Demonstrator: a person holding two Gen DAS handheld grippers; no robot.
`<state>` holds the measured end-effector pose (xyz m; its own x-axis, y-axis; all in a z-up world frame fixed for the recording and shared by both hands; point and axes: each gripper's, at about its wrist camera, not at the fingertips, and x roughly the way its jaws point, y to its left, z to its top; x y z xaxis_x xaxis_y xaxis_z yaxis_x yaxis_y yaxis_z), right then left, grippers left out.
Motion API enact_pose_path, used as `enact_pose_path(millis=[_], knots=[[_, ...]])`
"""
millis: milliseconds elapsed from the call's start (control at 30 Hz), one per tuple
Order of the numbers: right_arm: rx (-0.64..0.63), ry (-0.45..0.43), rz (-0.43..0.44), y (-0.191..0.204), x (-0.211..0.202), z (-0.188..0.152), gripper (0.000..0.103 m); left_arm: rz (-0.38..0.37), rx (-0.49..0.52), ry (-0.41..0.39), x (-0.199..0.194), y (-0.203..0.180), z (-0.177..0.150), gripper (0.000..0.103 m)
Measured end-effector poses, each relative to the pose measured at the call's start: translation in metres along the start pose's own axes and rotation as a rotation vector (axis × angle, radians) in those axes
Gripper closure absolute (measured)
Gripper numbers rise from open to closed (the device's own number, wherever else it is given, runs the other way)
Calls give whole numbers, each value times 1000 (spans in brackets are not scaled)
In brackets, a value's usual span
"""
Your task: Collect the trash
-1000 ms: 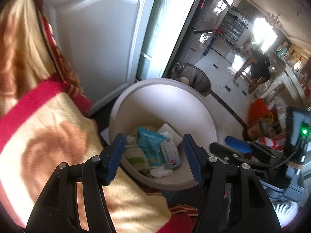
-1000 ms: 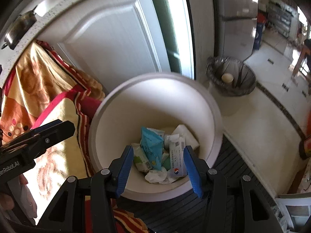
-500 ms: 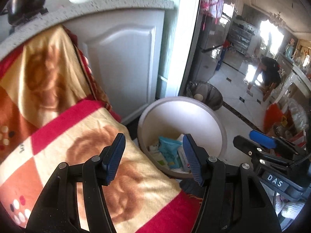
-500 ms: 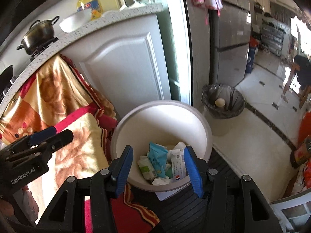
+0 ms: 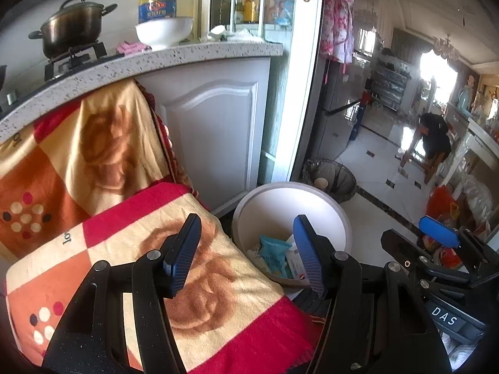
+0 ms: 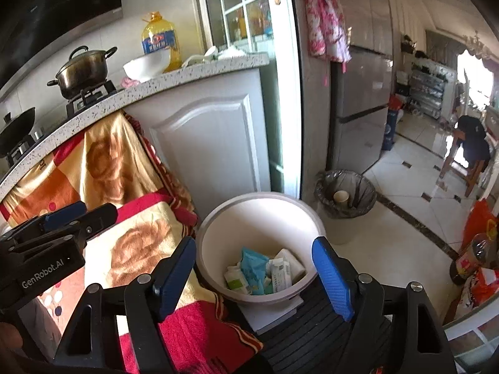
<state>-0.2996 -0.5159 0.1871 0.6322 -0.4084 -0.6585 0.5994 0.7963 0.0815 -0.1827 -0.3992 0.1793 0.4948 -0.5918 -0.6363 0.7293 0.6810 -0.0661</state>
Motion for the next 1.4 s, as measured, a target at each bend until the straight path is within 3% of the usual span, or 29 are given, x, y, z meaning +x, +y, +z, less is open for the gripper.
enact_pose_path(millis=[433,1400], knots=[[-7,-27,0,7,-19,1,25,21,16,-41,-24,-4,-1,43],[-19,-11,9,9,-19,5,24,29,10,-24,-20,-3,-1,43]])
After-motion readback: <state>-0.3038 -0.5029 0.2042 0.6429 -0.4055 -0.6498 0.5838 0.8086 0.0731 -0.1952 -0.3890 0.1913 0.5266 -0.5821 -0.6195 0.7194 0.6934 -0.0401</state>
